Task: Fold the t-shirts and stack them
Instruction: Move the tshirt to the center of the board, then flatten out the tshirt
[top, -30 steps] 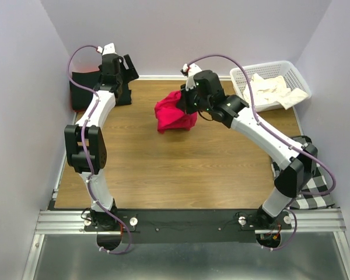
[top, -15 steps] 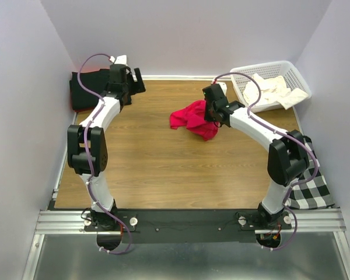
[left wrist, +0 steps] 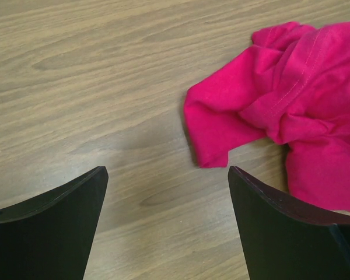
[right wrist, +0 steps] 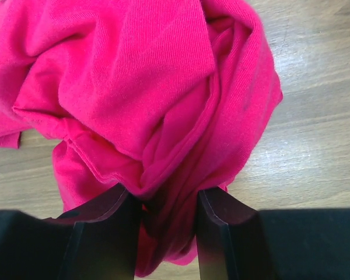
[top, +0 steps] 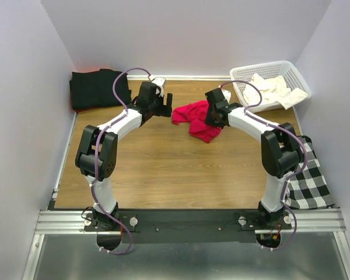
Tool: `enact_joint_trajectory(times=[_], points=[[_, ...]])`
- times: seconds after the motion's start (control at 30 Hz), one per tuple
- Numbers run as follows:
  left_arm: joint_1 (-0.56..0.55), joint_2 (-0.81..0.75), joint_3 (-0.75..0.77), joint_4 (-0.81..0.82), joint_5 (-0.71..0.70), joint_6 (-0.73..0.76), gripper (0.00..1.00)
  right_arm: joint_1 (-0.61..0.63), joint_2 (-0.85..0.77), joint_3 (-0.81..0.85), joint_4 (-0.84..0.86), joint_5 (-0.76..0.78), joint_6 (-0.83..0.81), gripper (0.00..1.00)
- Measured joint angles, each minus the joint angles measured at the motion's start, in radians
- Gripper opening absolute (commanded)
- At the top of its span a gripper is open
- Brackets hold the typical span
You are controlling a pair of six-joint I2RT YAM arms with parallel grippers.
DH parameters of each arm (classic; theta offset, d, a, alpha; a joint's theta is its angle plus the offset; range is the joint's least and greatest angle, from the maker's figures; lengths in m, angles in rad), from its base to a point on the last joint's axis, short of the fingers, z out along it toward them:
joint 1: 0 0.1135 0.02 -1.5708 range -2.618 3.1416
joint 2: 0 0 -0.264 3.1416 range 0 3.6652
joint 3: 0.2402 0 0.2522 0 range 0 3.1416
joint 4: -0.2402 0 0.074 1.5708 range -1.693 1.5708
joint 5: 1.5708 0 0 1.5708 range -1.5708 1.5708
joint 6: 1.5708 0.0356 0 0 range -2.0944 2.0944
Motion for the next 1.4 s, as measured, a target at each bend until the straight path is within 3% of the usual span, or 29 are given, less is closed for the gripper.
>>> enact_joint_trajectory(times=[0.27, 0.5, 0.7, 0.8, 0.9, 0.93, 1.17, 1.3, 1.4], points=[[-0.01, 0.061, 0.025, 0.024, 0.04, -0.002, 0.77, -0.007, 0.006, 0.0, 0.0, -0.018, 0.014, 0.45], [-0.048, 0.237, 0.145, 0.011, 0.063, 0.004, 0.75, -0.019, 0.011, 0.0, 0.0, -0.039, 0.018, 0.45], [-0.066, 0.283, 0.17, -0.037, 0.06, 0.001, 0.66, -0.026, 0.012, 0.0, 0.0, -0.049, 0.019, 0.45], [-0.075, 0.309, 0.204, -0.047, 0.041, 0.002, 0.49, -0.031, 0.013, 0.0, 0.0, -0.053, 0.021, 0.45], [-0.084, 0.324, 0.23, -0.064, 0.021, 0.01, 0.17, -0.032, 0.014, 0.0, 0.0, -0.056, 0.024, 0.45], [-0.088, 0.33, 0.242, -0.074, 0.014, 0.014, 0.01, -0.033, 0.014, 0.0, 0.0, -0.058, 0.025, 0.45], [-0.096, 0.351, 0.293, -0.121, -0.064, 0.02, 0.0, -0.042, 0.014, 0.0, 0.0, -0.063, 0.026, 0.36], [-0.085, 0.322, 0.288, -0.164, -0.162, 0.02, 0.0, -0.053, 0.011, 0.0, -0.008, -0.063, 0.026, 0.37], [-0.05, 0.248, 0.285, -0.204, -0.244, 0.019, 0.0, -0.071, -0.006, -0.001, -0.026, -0.061, 0.024, 0.44]])
